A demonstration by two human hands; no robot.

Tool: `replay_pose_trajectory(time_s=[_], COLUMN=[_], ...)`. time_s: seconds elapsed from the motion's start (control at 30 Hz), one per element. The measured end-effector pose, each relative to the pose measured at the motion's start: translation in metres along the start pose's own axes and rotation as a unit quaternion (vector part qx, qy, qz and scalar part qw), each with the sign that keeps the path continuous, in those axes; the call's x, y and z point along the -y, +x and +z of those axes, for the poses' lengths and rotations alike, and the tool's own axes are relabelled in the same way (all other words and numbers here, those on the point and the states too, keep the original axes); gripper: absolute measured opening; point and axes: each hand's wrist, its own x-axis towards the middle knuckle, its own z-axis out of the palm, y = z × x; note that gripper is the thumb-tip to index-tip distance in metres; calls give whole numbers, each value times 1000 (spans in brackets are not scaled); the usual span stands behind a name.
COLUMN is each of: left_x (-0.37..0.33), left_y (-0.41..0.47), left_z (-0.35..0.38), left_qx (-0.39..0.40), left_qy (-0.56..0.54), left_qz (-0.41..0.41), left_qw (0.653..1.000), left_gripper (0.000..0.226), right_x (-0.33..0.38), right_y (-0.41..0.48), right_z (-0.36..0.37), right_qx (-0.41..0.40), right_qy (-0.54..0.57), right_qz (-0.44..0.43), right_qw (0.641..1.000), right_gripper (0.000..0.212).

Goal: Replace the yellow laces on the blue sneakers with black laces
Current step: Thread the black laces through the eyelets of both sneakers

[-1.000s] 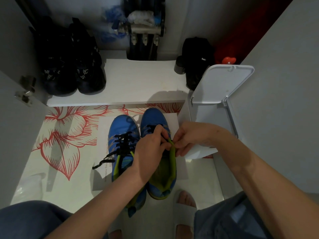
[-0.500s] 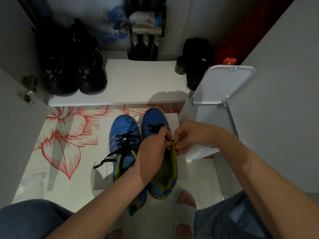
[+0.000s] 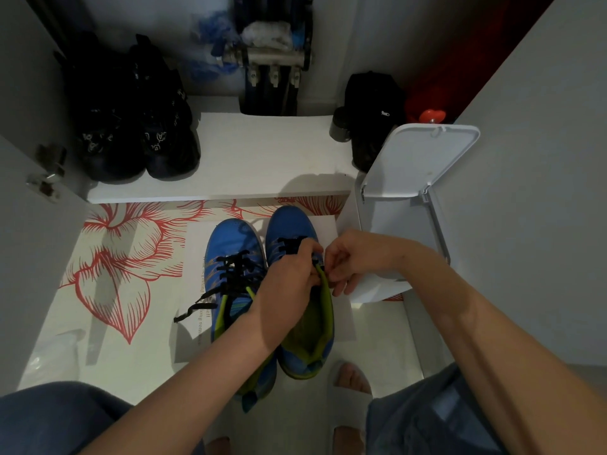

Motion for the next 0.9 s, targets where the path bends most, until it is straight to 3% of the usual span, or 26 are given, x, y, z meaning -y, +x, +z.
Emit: replay_pose_trajectory(time_s=[0.23, 0.33, 0.43, 0.5, 0.57, 0.63, 0.9], left_x=[-7, -10, 1, 13, 19, 18, 14], left_y=[0, -3, -4, -5, -6, -8, -5], left_z=[-7, -34, -73, -91, -93, -84, -64], left_qx=[24, -55, -107, -26, 99, 174, 154], left_qy=[24, 25, 91, 144, 166, 168, 140], left_qz=[-3, -7, -97, -190, -229, -221, -194], left_qw=[999, 998, 985, 971, 954, 945, 959], left_gripper=[43, 34, 23, 24, 30, 43, 49], right_x=[1, 0, 1, 4, 10, 16, 32], right_y=[2, -11, -33, -39, -36, -29, -45], right_z=[-3, -15, -36, -41, -36, -27, -41], right_qx=[-11, -2, -112, -180, -160, -129, -140], right_qy=[-35, -86, -93, -10, 97, 162, 355], right_qz=[-10, 10, -50, -99, -133, -157, -241], right_qw=[999, 996, 988, 979, 973, 965, 892], right_gripper=[10, 9, 5, 10, 18, 18, 14])
